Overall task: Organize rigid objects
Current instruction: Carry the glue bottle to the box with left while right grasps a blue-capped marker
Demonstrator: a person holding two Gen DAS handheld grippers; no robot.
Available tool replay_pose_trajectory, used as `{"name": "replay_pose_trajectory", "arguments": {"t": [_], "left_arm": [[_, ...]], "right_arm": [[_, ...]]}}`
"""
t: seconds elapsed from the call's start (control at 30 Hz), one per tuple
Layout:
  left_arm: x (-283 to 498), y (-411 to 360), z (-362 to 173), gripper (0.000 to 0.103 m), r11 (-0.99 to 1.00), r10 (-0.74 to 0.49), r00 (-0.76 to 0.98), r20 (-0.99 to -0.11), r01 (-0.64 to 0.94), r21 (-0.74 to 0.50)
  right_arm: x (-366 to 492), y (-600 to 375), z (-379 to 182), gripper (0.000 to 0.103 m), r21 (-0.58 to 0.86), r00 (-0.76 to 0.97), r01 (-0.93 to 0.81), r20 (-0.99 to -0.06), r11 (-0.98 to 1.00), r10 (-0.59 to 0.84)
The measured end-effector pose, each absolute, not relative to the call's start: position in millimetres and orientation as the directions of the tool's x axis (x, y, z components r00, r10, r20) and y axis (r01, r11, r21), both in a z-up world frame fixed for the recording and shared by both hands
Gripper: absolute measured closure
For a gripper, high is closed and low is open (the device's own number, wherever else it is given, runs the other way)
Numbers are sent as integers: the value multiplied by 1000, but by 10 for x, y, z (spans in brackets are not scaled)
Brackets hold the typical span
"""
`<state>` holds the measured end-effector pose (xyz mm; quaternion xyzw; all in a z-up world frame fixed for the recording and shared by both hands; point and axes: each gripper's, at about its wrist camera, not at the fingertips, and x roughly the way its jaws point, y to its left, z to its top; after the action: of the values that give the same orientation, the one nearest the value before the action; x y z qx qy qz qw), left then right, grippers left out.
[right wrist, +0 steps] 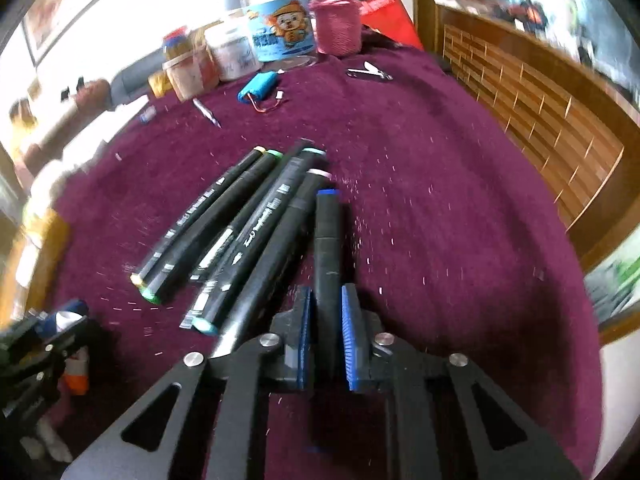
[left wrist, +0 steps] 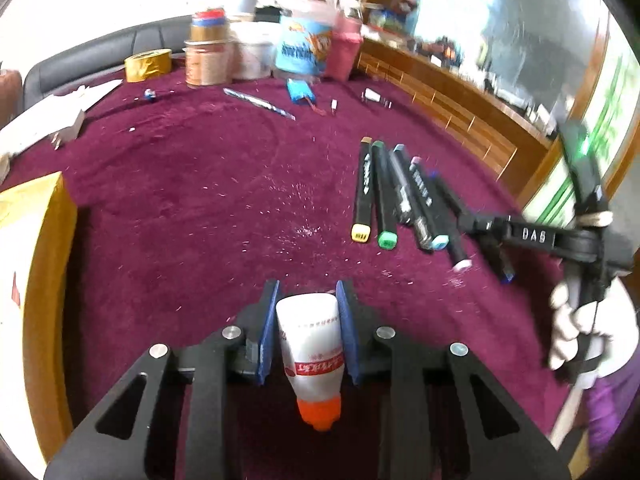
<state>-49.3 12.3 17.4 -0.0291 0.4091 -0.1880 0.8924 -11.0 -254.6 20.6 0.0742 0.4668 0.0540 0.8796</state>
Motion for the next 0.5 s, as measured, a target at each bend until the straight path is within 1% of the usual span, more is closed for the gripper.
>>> {"name": "replay_pose_trajectory", "arguments": {"t": [0.13,0.3,0.37,0.5], "left_arm": [[-652,371,285,79,907,-421,609,-672,286,-309],[-807,621,337,79,882,-464,618,-635,252,-399],[-852,678,361,79,877,-469,628,-622,243,-415],[-1044,850,536,79,862,-483,669,-565,252,-439]], "right_arm": [[-322,-2722,278,90,346,552,-38,-775,937,309],[-508,-2695,385,90,491,541,-90,-707,866,456],[-559,-2604,445,90,509,536,-120,-690,852,487],[-643,-2353,559,90,497,536,-183,-673,848,510]]}}
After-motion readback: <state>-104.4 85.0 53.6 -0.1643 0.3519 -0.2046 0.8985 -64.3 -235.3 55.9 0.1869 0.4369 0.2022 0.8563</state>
